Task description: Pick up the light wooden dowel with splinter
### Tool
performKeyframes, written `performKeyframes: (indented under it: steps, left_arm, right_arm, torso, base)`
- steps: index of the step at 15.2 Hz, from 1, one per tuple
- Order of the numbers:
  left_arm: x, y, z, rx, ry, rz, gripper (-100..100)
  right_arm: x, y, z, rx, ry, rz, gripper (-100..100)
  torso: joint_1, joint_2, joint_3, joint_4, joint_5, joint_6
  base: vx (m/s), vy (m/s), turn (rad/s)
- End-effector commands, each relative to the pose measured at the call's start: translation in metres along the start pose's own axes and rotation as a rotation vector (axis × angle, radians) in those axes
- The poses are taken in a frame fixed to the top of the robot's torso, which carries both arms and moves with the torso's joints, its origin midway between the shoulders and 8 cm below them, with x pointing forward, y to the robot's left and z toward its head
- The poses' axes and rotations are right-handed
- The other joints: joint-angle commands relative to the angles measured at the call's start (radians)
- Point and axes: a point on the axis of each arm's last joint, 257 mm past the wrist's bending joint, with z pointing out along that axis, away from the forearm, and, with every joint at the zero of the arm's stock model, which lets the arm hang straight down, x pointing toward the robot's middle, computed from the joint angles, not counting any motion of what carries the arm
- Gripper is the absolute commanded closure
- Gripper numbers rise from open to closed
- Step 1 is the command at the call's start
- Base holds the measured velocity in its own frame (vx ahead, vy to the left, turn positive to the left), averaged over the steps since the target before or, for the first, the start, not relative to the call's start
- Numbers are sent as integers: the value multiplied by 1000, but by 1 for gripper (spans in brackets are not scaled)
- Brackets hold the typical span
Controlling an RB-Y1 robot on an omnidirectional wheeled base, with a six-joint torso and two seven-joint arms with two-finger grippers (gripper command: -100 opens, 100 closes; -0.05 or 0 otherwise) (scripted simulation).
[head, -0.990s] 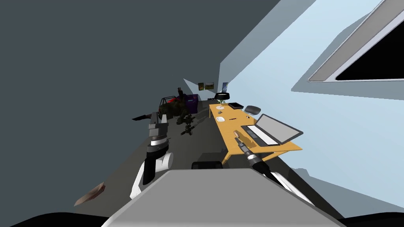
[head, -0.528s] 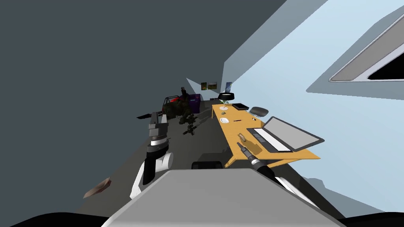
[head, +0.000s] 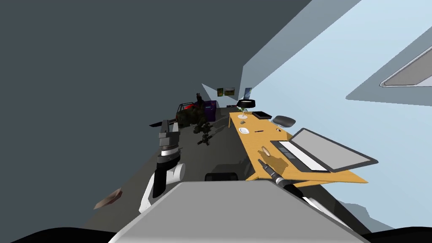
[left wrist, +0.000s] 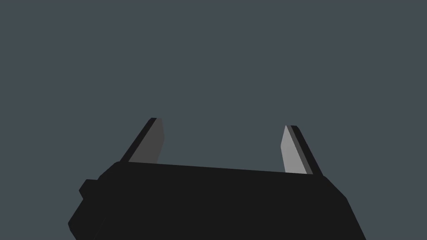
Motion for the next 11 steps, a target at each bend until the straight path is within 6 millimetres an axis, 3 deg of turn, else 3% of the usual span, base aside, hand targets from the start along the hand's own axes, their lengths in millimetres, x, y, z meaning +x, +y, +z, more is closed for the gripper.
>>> performKeyframes:
  steps: [1, 4, 7, 8, 9, 10, 11]
  left_arm:
    - [0, 0, 0, 0, 0, 0, 0]
    - [0, 0, 0, 0, 0, 0, 0]
    - [0, 0, 0, 0, 0, 0, 0]
    - [0, 0, 0, 0, 0, 0, 0]
    - [0, 0, 0, 0, 0, 0, 0]
    - [0, 0, 0, 0, 0, 0, 0]
    - [0, 0, 0, 0, 0, 0, 0]
  right_arm:
    - [0, -24, -3, 52, 21, -33, -100]
    - [2, -38, -6, 79, 26, -33, -100]
    - [5, -97, -28, 212, 84, -121, -100]
    - [7, -112, -35, 246, 90, -121, -100]
    - [7, -116, -37, 254, 92, -121, -100]
    - [6, -141, -50, 313, 119, -164, -100]
    - [7, -150, -55, 334, 123, -165, -100]
  torso:
    - [0, 0, 0, 0, 0, 0]
    - [-1, 0, 0, 0, 0, 1]
    - [0, 0, 0, 0, 0, 0]
    - [1, -4, -2, -1, 0, -1]
    - [2, -6, -3, -1, 0, 0]
    - [1, -5, -3, -1, 0, 0]
    - [1, -5, -3, -1, 0, 0]
  base:
    - [110, 60, 144]
    - [54, 33, -1]
    - [116, 65, 162]
    - [193, 90, 162]
    - [143, 58, 36]
    - [138, 67, 99]
    - [141, 72, 129]
